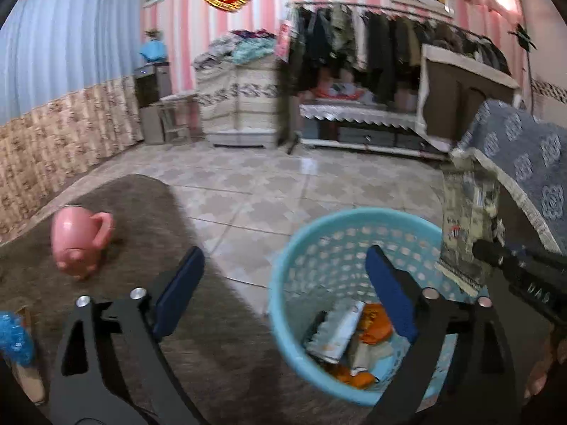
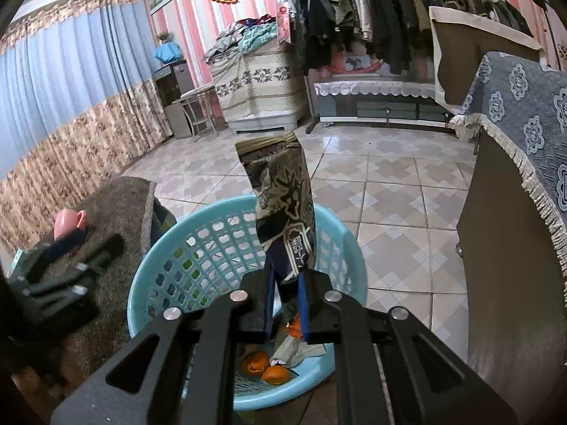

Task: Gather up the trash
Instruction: 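Open the right gripper to drop the snack wrapper into the basket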

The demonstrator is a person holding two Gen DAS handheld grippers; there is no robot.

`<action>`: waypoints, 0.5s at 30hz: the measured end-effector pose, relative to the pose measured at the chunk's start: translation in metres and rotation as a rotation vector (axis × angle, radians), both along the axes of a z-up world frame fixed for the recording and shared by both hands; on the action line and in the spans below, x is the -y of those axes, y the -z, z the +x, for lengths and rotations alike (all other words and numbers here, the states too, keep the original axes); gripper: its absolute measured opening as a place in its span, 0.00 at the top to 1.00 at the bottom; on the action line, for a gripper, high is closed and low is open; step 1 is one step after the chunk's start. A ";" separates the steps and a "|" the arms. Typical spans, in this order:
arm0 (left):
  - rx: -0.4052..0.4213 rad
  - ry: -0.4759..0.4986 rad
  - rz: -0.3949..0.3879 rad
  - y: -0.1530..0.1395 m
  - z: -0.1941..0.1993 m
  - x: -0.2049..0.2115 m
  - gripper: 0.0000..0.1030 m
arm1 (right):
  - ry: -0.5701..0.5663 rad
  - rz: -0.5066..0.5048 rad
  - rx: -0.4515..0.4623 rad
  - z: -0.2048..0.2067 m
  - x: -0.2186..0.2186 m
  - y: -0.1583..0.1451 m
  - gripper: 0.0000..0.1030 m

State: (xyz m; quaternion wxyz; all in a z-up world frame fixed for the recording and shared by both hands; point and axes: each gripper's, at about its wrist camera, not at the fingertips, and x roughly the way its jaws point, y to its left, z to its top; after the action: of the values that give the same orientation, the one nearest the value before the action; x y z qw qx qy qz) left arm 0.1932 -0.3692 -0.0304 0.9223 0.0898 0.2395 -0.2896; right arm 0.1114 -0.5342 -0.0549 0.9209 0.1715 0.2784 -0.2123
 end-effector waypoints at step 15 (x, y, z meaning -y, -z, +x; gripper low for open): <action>0.048 -0.289 -0.054 -0.044 0.018 -0.135 0.05 | -0.081 -0.031 -0.060 0.044 -0.047 0.015 0.85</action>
State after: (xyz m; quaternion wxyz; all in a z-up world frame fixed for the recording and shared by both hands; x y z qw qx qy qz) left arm 0.2110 -0.2338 0.0132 0.9620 0.0364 0.2197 -0.1579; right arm 0.1550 -0.4872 -0.0700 0.9224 0.1395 0.3095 -0.1843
